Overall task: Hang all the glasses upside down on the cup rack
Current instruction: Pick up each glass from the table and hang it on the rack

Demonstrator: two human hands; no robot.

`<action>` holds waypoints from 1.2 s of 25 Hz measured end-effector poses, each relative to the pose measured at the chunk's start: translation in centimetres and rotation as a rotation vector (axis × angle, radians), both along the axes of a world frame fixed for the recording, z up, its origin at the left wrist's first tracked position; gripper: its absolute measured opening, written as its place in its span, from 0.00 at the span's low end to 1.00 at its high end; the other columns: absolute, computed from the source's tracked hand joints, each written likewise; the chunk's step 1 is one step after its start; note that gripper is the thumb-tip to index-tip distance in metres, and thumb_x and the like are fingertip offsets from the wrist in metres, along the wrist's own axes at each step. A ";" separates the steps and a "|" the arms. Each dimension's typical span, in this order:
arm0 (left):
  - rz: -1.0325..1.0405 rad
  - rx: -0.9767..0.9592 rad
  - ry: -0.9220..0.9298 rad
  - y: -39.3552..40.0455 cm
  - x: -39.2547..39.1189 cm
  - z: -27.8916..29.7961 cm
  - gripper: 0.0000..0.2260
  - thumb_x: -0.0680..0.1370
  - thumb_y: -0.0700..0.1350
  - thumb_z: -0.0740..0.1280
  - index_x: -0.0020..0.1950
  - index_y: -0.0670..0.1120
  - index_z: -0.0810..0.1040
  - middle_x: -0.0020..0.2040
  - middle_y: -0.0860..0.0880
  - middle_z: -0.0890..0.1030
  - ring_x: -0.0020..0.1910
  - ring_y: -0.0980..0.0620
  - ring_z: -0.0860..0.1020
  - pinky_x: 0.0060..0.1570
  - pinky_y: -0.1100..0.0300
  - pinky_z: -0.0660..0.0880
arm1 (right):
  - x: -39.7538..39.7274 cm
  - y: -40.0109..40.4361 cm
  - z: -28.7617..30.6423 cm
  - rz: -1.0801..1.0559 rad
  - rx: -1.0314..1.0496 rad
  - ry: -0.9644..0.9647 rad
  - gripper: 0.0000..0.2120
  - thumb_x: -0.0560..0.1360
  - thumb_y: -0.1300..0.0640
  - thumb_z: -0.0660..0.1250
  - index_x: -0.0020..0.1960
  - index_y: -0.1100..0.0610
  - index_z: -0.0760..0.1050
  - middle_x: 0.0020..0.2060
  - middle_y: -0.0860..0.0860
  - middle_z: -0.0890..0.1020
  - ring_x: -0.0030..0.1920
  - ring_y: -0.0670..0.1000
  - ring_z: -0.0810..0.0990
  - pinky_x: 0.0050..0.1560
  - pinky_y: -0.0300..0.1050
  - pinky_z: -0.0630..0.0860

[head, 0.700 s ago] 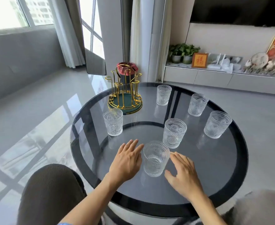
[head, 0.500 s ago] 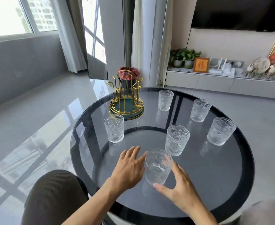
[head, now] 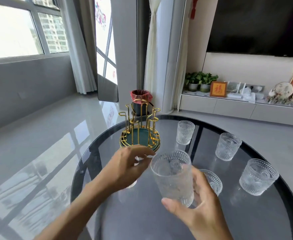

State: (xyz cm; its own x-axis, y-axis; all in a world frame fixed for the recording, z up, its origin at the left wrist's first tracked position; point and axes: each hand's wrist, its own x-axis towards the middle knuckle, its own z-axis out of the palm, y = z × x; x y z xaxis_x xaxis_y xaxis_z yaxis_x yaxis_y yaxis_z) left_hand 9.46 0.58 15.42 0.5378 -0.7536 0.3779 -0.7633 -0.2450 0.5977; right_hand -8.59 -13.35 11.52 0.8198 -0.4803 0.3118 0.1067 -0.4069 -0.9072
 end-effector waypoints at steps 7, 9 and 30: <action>0.285 0.018 -0.252 -5.8 12.5 4.5 0.24 0.75 0.38 0.65 0.72 0.47 0.71 0.72 0.43 0.73 0.69 0.41 0.72 0.65 0.46 0.71 | 10.8 -8.3 8.9 -0.176 -0.180 -0.004 0.34 0.54 0.42 0.78 0.55 0.42 0.66 0.50 0.44 0.77 0.45 0.44 0.78 0.41 0.41 0.71; 0.257 0.095 -0.268 -7.5 15.4 4.5 0.29 0.75 0.39 0.63 0.76 0.49 0.65 0.78 0.42 0.63 0.76 0.39 0.61 0.71 0.41 0.63 | 13.2 -10.0 9.2 -0.211 -0.196 -0.003 0.32 0.56 0.40 0.77 0.54 0.44 0.67 0.49 0.43 0.76 0.44 0.43 0.76 0.38 0.41 0.69; 0.183 0.225 -0.243 -9.2 19.8 1.4 0.39 0.70 0.33 0.58 0.80 0.55 0.55 0.81 0.50 0.55 0.79 0.45 0.58 0.71 0.41 0.66 | 23.9 -9.7 5.0 -0.053 -0.745 0.362 0.19 0.66 0.46 0.75 0.55 0.48 0.76 0.55 0.51 0.83 0.54 0.57 0.78 0.46 0.47 0.72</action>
